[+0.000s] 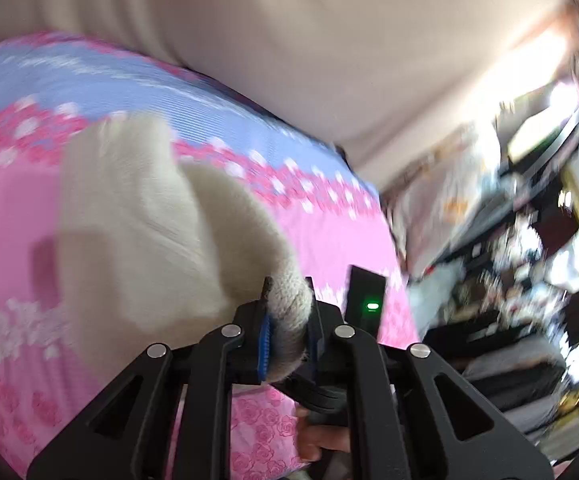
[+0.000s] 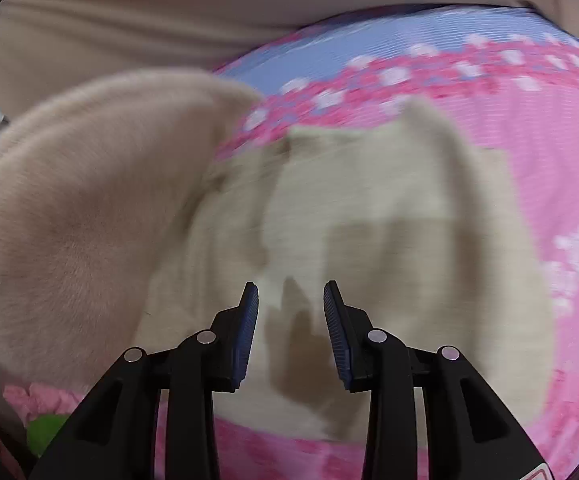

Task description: Fold small clothes

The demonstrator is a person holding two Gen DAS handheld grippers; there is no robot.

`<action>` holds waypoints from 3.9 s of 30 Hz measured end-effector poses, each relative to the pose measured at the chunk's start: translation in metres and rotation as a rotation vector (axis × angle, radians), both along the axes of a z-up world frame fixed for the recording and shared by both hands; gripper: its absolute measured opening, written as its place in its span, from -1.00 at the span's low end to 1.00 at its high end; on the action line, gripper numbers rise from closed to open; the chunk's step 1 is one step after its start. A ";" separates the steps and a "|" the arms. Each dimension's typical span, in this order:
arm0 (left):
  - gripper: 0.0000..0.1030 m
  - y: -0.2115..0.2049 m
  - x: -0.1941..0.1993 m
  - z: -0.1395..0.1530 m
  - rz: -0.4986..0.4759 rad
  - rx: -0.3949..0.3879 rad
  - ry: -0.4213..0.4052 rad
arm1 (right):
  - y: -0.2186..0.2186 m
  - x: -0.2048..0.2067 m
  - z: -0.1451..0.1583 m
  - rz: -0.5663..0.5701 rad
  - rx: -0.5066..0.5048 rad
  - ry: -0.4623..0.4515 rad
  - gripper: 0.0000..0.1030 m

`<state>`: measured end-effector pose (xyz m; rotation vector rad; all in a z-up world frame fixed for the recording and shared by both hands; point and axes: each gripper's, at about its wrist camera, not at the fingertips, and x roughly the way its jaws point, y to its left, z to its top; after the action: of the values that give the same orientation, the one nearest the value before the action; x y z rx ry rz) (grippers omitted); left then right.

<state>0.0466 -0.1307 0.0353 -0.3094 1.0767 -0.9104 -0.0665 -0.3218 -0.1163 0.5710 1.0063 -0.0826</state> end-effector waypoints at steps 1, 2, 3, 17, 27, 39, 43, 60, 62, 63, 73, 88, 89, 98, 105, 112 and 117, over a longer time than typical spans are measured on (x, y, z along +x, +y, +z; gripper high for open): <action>-0.77 -0.014 -0.003 -0.002 -0.030 0.011 -0.005 | -0.017 -0.015 0.000 -0.043 0.004 0.000 -0.34; -0.77 -0.032 -0.006 -0.008 -0.064 0.028 0.000 | -0.033 -0.028 -0.001 -0.083 0.016 0.000 -0.34; -0.77 -0.044 -0.010 -0.015 -0.085 0.036 0.013 | -0.048 -0.042 -0.003 -0.125 0.032 0.005 -0.34; 0.31 -0.043 -0.034 -0.038 -0.052 0.166 0.003 | -0.074 -0.035 0.013 -0.064 0.246 0.005 0.40; 0.35 0.110 -0.007 -0.021 0.345 0.172 -0.039 | -0.019 0.027 -0.030 -0.002 0.498 0.150 0.33; 0.35 0.117 -0.013 -0.024 0.339 0.172 -0.035 | 0.016 0.027 0.117 0.139 0.147 -0.129 -0.73; 0.41 0.090 -0.017 -0.028 0.262 0.190 -0.040 | -0.034 -0.001 0.065 0.017 0.088 -0.005 -0.73; 0.41 0.006 0.002 -0.072 0.148 0.273 0.090 | -0.079 -0.015 0.019 -0.115 0.172 0.040 0.03; 0.41 -0.002 0.009 -0.084 0.144 0.284 0.131 | -0.082 -0.004 0.017 -0.103 0.158 0.049 0.06; 0.41 -0.004 0.011 -0.088 0.142 0.287 0.140 | -0.082 0.000 0.014 -0.100 0.158 0.060 0.06; 0.51 -0.022 0.014 -0.100 0.140 0.376 0.100 | -0.067 0.009 0.037 -0.061 0.056 -0.019 -0.70; 0.52 -0.022 0.019 -0.108 0.138 0.393 0.115 | -0.092 -0.012 -0.004 -0.140 0.104 0.123 0.28; 0.54 -0.022 0.020 -0.109 0.138 0.394 0.115 | -0.093 -0.014 -0.009 -0.141 0.114 0.139 0.29; 0.76 -0.003 0.048 -0.159 0.209 0.233 0.405 | -0.102 -0.028 -0.054 -0.207 0.400 0.127 0.21; 0.04 -0.001 0.051 -0.124 0.120 0.039 0.390 | -0.106 -0.037 0.019 -0.166 0.330 -0.040 -0.48; 0.38 -0.006 0.036 -0.136 0.119 0.191 0.287 | -0.103 -0.048 -0.013 -0.119 0.216 0.123 -0.14; 0.73 0.002 0.036 -0.155 0.196 0.185 0.351 | -0.111 -0.051 -0.026 -0.173 0.223 0.090 0.49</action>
<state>0.0830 -0.1292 -0.1198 -0.4224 1.4161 -0.5872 -0.1179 -0.4329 -0.1424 0.8639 1.0590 -0.1513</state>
